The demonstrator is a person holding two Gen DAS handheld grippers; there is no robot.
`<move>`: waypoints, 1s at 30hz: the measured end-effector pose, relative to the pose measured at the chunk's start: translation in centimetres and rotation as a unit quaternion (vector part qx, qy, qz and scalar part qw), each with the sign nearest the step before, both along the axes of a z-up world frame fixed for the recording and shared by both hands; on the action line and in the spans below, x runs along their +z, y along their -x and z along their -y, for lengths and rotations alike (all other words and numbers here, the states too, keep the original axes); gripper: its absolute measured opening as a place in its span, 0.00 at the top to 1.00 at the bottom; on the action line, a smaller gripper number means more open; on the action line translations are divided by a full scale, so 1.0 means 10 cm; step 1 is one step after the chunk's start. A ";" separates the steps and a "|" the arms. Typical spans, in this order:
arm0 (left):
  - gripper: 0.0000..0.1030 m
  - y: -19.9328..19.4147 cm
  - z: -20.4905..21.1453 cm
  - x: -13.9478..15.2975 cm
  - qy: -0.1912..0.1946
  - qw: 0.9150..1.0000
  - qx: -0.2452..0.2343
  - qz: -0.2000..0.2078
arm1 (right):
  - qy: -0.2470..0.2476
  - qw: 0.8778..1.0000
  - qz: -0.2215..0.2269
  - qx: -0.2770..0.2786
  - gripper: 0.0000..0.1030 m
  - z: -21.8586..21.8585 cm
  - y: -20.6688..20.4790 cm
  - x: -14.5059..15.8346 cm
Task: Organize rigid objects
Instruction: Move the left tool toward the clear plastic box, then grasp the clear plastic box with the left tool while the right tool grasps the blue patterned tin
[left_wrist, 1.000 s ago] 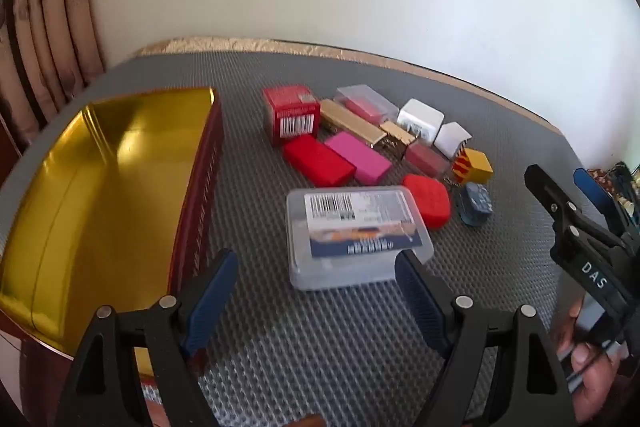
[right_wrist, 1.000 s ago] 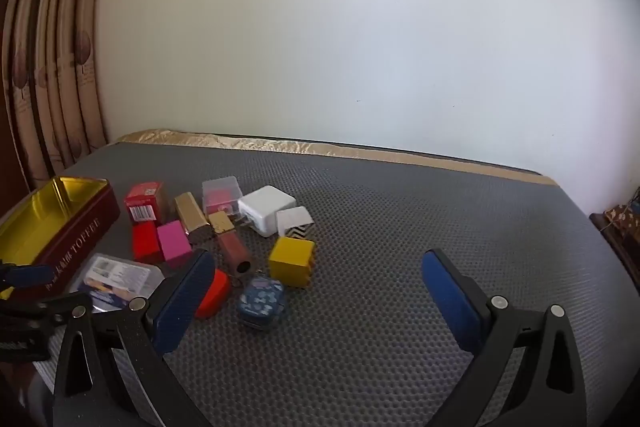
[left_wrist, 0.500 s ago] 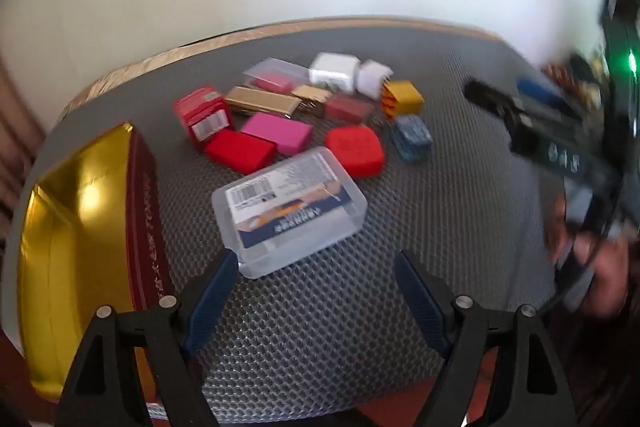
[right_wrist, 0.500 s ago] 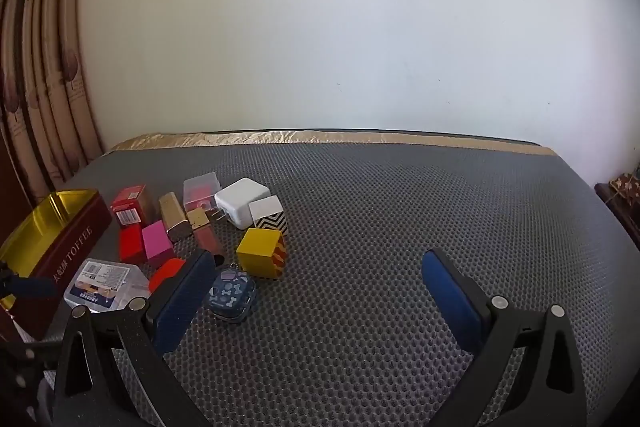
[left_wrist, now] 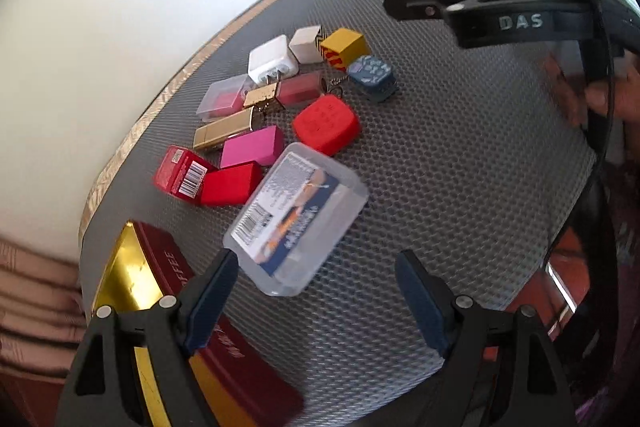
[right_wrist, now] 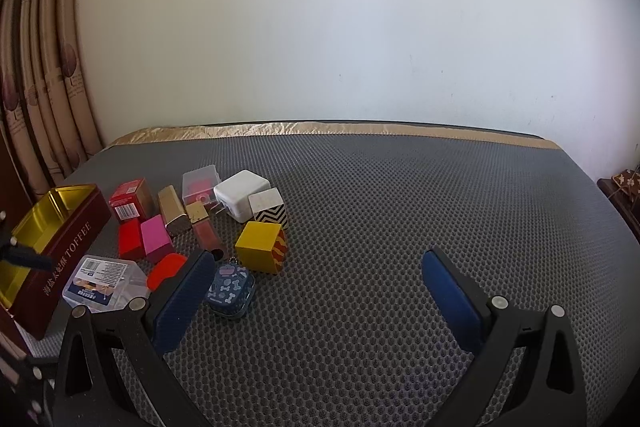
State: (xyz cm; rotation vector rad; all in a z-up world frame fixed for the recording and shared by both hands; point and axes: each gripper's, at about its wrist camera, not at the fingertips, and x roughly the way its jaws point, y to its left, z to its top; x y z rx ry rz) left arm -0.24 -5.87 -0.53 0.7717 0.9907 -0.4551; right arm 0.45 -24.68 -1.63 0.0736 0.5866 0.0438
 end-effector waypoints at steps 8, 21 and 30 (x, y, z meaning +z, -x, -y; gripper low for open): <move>0.19 -0.46 -0.05 -0.07 -0.029 0.996 -0.030 -0.080 | -0.006 1.000 -0.009 0.004 0.00 0.02 -0.03 -0.01; 0.19 -1.08 0.09 -0.46 -0.054 0.984 -0.047 -0.164 | -0.037 0.999 -0.028 0.012 0.00 0.07 -0.11 -0.05; 0.27 -1.46 0.03 -0.55 0.021 0.985 0.031 -0.167 | -0.069 0.996 -0.047 0.012 0.00 0.15 -0.18 -0.12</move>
